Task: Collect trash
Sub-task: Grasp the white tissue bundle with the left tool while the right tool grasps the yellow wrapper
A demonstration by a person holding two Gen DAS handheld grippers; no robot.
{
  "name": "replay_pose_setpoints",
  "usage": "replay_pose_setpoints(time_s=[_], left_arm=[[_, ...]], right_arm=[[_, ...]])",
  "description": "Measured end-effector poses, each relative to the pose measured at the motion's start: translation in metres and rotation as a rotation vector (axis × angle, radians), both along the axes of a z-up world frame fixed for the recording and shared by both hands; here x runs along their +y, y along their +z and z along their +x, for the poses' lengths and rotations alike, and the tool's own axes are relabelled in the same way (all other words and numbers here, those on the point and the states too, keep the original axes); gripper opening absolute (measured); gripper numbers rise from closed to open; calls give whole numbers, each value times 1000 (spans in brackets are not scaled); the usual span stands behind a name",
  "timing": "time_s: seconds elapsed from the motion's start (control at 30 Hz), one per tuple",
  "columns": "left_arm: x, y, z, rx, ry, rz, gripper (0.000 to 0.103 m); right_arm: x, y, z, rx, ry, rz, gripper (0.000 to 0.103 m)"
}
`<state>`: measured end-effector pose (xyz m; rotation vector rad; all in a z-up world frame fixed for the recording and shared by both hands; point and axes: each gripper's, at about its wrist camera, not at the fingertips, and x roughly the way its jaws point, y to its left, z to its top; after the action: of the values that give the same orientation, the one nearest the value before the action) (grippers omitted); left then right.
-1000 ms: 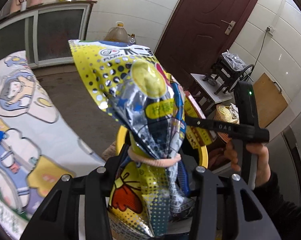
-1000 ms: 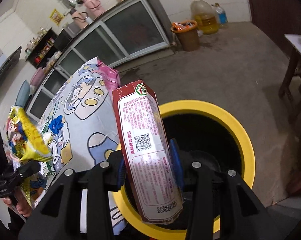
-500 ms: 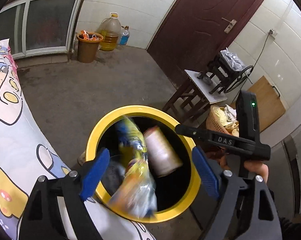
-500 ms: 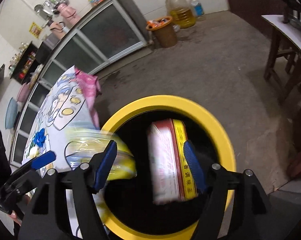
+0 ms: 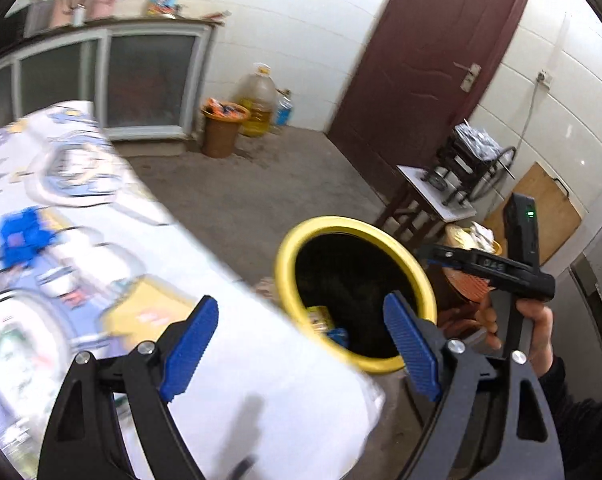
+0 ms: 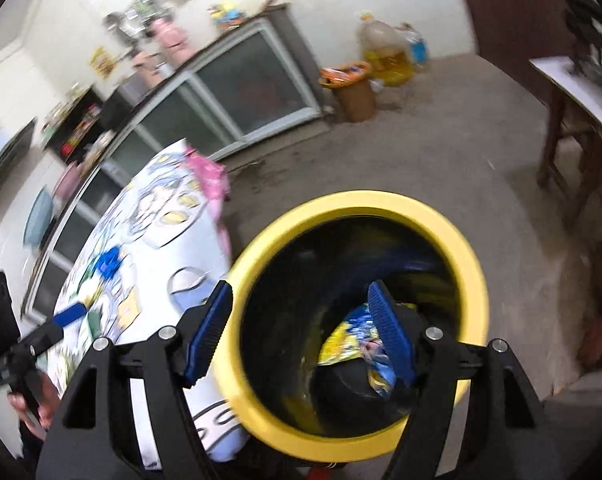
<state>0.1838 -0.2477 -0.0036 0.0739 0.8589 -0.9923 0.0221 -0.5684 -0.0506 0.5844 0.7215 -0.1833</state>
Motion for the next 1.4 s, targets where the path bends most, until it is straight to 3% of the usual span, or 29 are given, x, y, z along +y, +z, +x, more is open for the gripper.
replay_pose_setpoints(time_s=[0.23, 0.37, 0.57, 0.7, 0.83, 0.93, 1.4], left_arm=[[145, 23, -6, -143, 204, 57, 88], [214, 29, -11, -203, 280, 99, 89], [290, 15, -11, -226, 337, 174, 89], [308, 3, -13, -237, 321, 206, 89], [309, -12, -2, -209, 331, 228, 89], [307, -19, 5, -195, 336, 217, 89], [296, -39, 51, -121, 334, 228, 89]], right_arm=[[92, 38, 42, -104, 248, -118, 69], [174, 50, 68, -159, 452, -183, 69], [282, 57, 78, -233, 688, -280, 69], [338, 54, 69, -283, 777, -407, 69], [378, 44, 68, -289, 835, -548, 69], [394, 35, 72, -276, 875, -598, 69], [417, 7, 110, -183, 944, -608, 63]])
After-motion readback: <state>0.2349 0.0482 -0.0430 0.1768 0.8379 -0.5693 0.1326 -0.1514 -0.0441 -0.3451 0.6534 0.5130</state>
